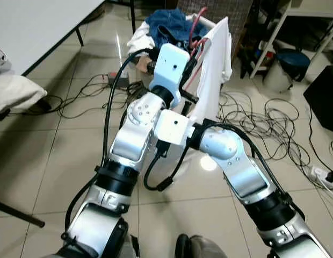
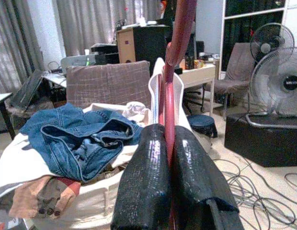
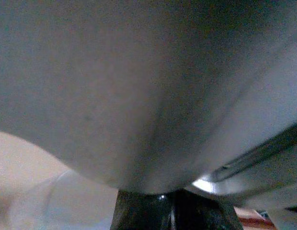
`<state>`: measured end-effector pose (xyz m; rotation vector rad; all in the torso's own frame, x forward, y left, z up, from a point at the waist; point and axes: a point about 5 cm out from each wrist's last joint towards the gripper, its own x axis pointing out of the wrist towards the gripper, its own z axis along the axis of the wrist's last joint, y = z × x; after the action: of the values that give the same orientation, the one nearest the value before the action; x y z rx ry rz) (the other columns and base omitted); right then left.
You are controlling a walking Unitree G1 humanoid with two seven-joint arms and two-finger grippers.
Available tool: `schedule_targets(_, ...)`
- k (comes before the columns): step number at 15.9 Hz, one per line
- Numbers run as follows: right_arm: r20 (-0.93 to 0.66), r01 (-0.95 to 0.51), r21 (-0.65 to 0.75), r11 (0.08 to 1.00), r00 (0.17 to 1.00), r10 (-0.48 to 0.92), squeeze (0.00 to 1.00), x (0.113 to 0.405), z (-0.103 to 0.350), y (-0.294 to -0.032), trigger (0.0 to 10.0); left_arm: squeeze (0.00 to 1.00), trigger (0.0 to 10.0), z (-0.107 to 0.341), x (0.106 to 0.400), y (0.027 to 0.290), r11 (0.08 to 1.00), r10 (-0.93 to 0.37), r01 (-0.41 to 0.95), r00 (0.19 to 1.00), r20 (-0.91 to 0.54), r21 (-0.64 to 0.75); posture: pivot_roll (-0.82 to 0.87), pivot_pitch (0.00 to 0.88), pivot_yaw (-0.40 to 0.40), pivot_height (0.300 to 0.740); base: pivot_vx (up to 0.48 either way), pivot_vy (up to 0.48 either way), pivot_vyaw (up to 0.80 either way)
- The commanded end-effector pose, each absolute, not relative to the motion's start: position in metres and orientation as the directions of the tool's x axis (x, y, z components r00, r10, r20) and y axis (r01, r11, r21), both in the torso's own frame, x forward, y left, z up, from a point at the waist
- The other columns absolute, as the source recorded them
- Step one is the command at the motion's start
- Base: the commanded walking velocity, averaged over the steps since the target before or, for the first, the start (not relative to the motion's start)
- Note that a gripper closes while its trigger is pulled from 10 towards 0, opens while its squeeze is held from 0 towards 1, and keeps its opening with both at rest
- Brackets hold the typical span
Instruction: Hang hanger
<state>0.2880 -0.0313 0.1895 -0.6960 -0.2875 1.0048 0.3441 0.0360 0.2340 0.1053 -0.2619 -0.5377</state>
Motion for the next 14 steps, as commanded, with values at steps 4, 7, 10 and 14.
schedule_targets(4, -0.031, -0.671, -0.641, 0.373, 0.508, 0.861, 0.00, 0.283, 0.198, -0.027, 10.0, 0.00, 10.0, 0.237, 0.350, 0.039, 0.873, -0.488, 0.473, 0.848, 0.207, 0.119, -0.08, 0.078, -0.022, 0.740, 0.000, 0.000, 0.00)
schedule_targets(7, -0.069, -0.721, -0.595, 0.355, 0.487, 0.871, 1.00, 0.279, 0.192, -0.027, 10.0, 0.00, 10.0, 0.240, 0.353, 0.043, 0.879, -0.477, 0.465, 0.854, 0.209, 0.108, -0.08, 0.077, -0.023, 0.740, 0.000, 0.000, 0.00)
schedule_targets(10, -0.098, -0.748, -0.569, 0.341, 0.474, 0.875, 1.00, 0.277, 0.188, -0.031, 10.0, 0.00, 10.0, 0.246, 0.356, 0.045, 0.883, -0.470, 0.458, 0.853, 0.226, 0.104, -0.08, 0.082, -0.025, 0.740, 0.000, 0.000, 0.00)
schedule_targets(14, -0.317, -0.757, -0.640, 0.132, 0.417, 0.852, 0.00, 0.272, 0.164, -0.041, 10.0, 0.00, 10.0, 0.250, 0.360, 0.049, 0.886, -0.463, 0.451, 0.858, 0.221, 0.104, -0.08, 0.086, -0.025, 0.740, 0.000, 0.000, 0.00)
